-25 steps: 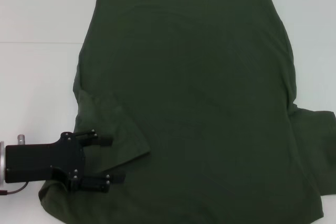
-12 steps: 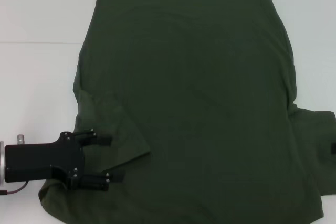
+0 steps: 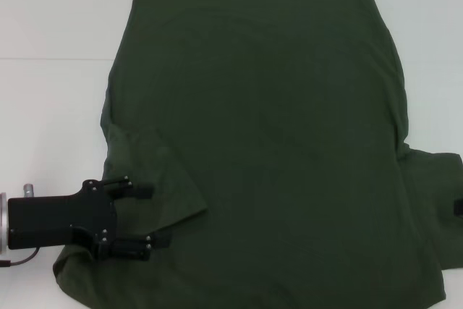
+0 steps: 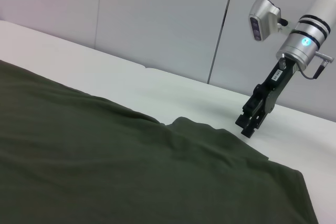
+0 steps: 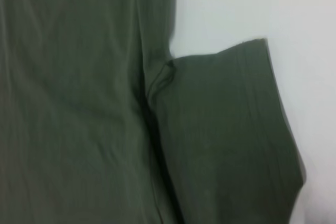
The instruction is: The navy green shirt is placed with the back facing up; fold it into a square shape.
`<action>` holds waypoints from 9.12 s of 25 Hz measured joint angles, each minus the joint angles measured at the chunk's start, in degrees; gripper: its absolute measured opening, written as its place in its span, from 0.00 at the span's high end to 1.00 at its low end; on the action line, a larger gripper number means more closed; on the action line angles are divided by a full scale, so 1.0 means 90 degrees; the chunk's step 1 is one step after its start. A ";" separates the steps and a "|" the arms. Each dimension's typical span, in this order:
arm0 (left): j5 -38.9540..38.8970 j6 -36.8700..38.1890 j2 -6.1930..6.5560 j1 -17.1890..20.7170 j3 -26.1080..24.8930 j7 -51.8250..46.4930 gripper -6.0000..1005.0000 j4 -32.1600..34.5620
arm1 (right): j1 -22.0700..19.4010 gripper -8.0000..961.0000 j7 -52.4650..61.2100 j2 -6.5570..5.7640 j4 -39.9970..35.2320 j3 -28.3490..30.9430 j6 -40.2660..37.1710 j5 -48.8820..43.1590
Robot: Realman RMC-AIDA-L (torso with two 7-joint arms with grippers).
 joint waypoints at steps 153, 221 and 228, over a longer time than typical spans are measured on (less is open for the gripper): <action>0.0010 -0.0147 -0.0003 0.0059 -0.0032 -0.0186 0.07 0.0017 | 0.0403 0.66 0.0087 0.0253 0.0166 -0.0592 0.0378 -0.0196; -0.0001 -0.0083 -0.0003 0.0108 -0.0058 -0.0410 0.07 -0.0002 | 0.1670 0.96 -0.0705 0.0564 -0.0612 -0.1480 -0.0470 0.0571; -0.0018 -0.0100 -0.0018 0.0123 -0.0064 -0.0410 0.07 -0.0023 | 0.1299 0.74 -0.1020 0.0545 -0.0571 -0.1370 -0.0551 0.1747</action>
